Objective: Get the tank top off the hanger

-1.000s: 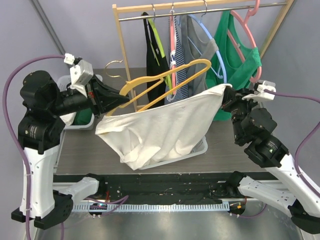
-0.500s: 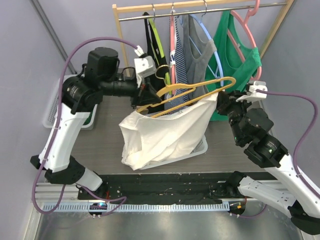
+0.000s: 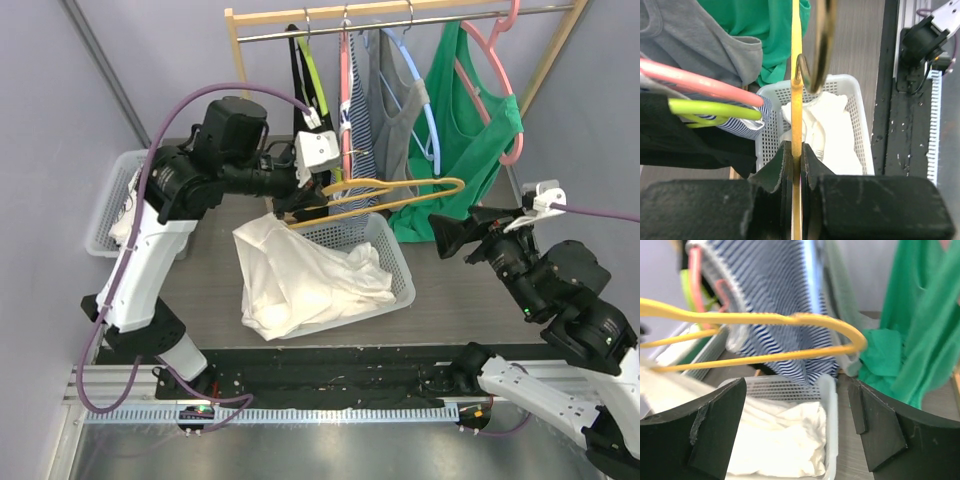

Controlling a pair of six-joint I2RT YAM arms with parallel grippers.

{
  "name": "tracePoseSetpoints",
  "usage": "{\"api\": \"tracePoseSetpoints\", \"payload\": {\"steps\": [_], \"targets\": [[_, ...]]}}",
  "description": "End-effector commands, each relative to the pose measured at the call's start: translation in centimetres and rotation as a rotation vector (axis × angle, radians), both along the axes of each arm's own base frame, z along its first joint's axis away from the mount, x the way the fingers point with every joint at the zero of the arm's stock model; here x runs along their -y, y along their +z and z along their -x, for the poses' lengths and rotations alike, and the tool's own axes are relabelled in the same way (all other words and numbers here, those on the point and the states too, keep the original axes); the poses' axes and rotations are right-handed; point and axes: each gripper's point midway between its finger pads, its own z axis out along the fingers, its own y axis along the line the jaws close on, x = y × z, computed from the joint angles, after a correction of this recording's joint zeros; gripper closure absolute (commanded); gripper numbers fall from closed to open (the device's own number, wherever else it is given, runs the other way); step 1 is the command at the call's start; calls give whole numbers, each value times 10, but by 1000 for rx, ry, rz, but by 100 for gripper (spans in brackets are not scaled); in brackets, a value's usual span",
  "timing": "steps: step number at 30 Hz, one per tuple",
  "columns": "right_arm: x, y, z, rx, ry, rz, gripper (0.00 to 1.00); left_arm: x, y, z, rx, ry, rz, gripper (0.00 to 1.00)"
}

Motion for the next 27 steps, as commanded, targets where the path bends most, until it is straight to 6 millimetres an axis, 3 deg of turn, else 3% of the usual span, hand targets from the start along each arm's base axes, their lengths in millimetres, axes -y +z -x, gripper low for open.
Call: {"api": "tracePoseSetpoints", "payload": {"steps": [1,2,3,4,5,6,11,13,14,17,23,27], "targets": [[-25,50,39,160,288,40,9,3,-5,-2,73,-37,-66,100],[-38,56,45,186,370,59,9,5,-8,2,61,-57,-72,100],[-39,71,49,235,394,80,10,5,-12,5,48,-73,-83,100],[-43,77,51,250,419,99,11,6,-19,12,26,-98,-106,100],[-63,74,48,236,493,137,13,8,-23,18,7,-128,-111,100],[-64,82,49,246,510,161,14,8,-26,23,-9,-146,-116,100],[-97,62,36,184,644,334,17,0,-32,54,-73,-245,-132,100],[-109,40,41,111,743,396,18,-5,-33,64,-98,-270,-134,100],[-111,27,44,59,776,422,18,-9,-34,73,-116,-297,-131,100],[-112,22,46,27,797,437,21,-20,-45,87,-166,-325,-165,100],[-103,38,74,78,854,375,23,-31,-58,95,-199,-346,-218,100],[-101,34,80,41,869,362,35,-30,-55,97,-195,-360,-205,100]]}}
